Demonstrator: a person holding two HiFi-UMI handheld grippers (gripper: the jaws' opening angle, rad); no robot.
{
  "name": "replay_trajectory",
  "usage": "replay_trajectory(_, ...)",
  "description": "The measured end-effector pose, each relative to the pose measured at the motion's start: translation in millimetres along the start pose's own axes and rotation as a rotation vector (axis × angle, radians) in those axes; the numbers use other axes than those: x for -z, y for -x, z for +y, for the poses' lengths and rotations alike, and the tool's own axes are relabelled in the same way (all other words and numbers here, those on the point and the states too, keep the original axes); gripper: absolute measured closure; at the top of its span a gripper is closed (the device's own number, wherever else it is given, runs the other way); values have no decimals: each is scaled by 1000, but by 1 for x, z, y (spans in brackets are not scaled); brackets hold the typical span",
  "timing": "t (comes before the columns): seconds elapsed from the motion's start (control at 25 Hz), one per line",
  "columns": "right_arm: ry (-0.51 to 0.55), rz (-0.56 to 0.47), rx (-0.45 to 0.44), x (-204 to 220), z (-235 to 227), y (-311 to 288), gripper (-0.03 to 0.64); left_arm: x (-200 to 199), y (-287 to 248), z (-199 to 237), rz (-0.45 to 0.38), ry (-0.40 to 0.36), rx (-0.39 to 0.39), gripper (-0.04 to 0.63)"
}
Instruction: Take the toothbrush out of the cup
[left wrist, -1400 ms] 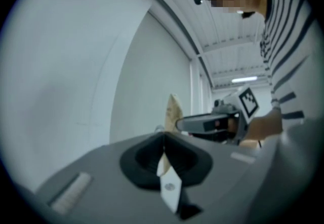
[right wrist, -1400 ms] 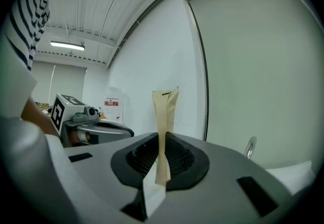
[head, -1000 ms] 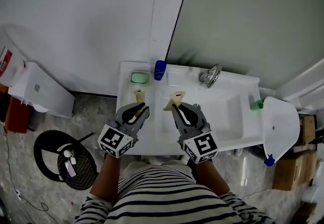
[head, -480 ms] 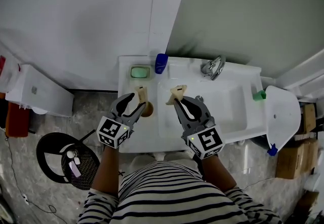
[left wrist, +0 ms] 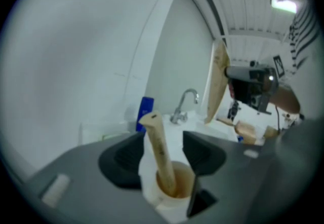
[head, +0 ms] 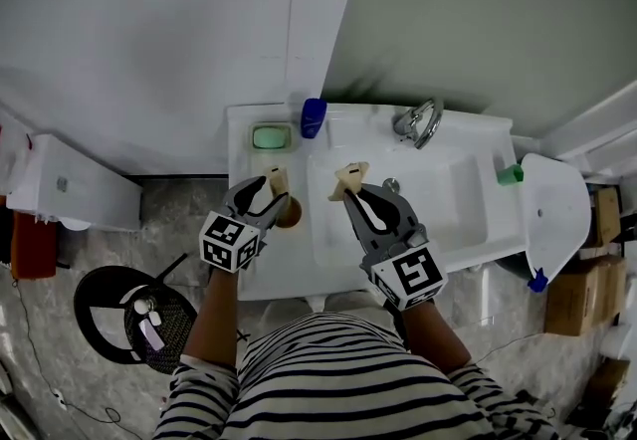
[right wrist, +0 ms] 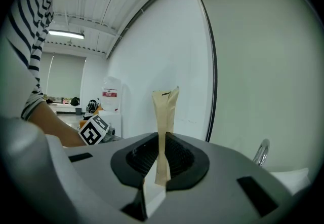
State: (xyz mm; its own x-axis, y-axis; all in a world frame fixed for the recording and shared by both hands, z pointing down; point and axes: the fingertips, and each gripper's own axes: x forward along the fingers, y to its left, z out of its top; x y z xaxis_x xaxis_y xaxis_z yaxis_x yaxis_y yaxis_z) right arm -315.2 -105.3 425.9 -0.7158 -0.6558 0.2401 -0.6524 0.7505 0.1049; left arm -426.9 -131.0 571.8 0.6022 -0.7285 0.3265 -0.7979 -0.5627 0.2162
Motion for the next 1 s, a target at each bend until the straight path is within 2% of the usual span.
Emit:
replay_trajectory(0.4,4,5,4,-2,-2,-4,580,15,-20,4,74,3,21,365)
replay_trajectory(0.76,1,6,21,0,-8,1,580,20,-27,7,107,-21,9,501)
replay_trajectory(1.0,0,5,26,1,-9,2,580,17,-25,3,104,-20,17,532)
